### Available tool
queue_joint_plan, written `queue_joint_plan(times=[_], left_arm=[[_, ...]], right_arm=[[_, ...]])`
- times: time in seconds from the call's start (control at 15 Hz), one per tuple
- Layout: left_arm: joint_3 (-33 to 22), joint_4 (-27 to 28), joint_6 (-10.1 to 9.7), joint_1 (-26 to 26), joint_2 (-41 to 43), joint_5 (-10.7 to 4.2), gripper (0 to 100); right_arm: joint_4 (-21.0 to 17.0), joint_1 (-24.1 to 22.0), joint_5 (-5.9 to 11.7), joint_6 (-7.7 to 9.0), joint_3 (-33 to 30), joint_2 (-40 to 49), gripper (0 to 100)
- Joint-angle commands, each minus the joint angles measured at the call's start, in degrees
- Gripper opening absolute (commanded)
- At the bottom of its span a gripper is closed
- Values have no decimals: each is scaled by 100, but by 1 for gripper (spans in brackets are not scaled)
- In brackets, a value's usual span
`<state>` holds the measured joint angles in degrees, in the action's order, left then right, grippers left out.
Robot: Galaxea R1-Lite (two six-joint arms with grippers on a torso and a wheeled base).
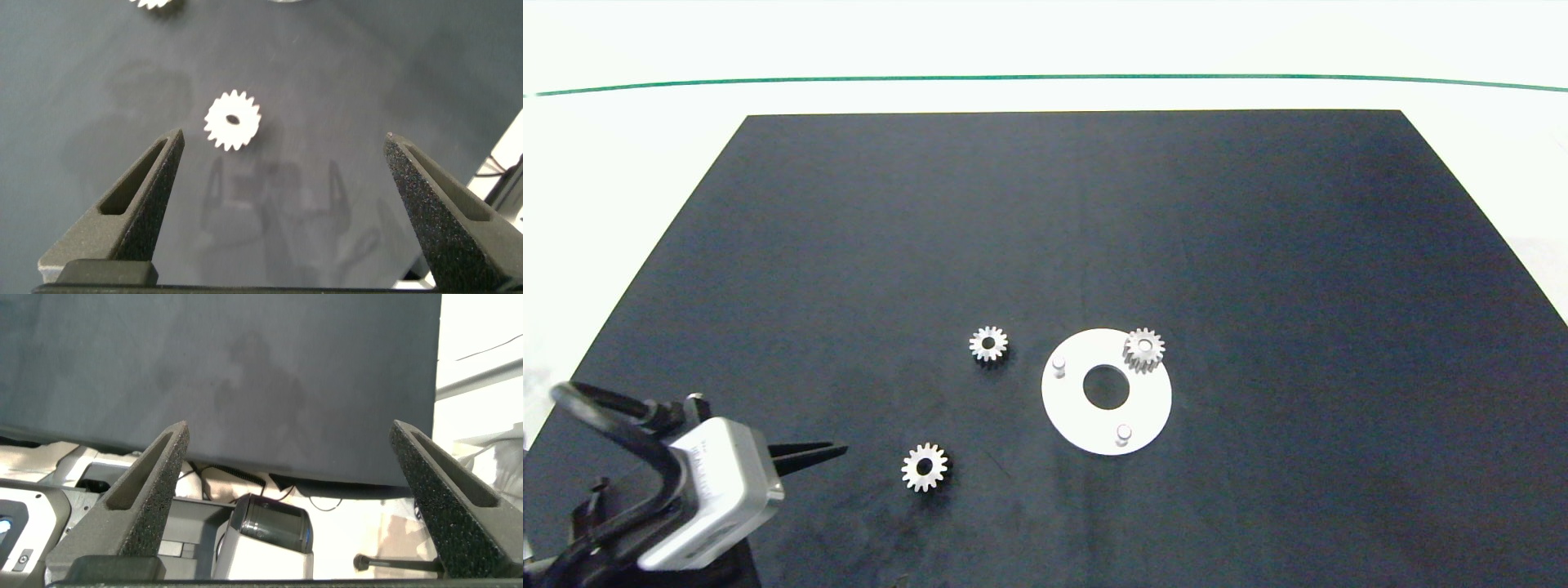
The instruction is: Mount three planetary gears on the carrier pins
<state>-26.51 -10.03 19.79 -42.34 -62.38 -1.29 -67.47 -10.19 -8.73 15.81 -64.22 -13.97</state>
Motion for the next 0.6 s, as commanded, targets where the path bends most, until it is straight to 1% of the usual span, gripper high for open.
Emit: queue_joint_plan(times=[0.07,0.13,0.2,0.27,0.33,0.4,0.6], left_arm=[[50,-508,-1,-222,-890,-38,100],[41,-658,-1,-257,-1057,-134,100],[50,-869,-1,-301,-1250,-310,100],[59,-1115,8,-319,-1400,-530,100],[50,-1264,8,-319,-1488,-627,100],[24,-1343,-1,-319,-1532,-635,100],[94,-1352,-1,-257,-1690,-644,100]], right_arm=[[-29,44,3,10,94,70,100],[-29,61,3,10,103,87,100],[-29,61,3,10,155,123,100],[-29,61,3,18,191,167,100],[-29,70,3,10,191,193,100],[-38,105,3,10,191,202,100],[-46,184,3,10,191,290,100]])
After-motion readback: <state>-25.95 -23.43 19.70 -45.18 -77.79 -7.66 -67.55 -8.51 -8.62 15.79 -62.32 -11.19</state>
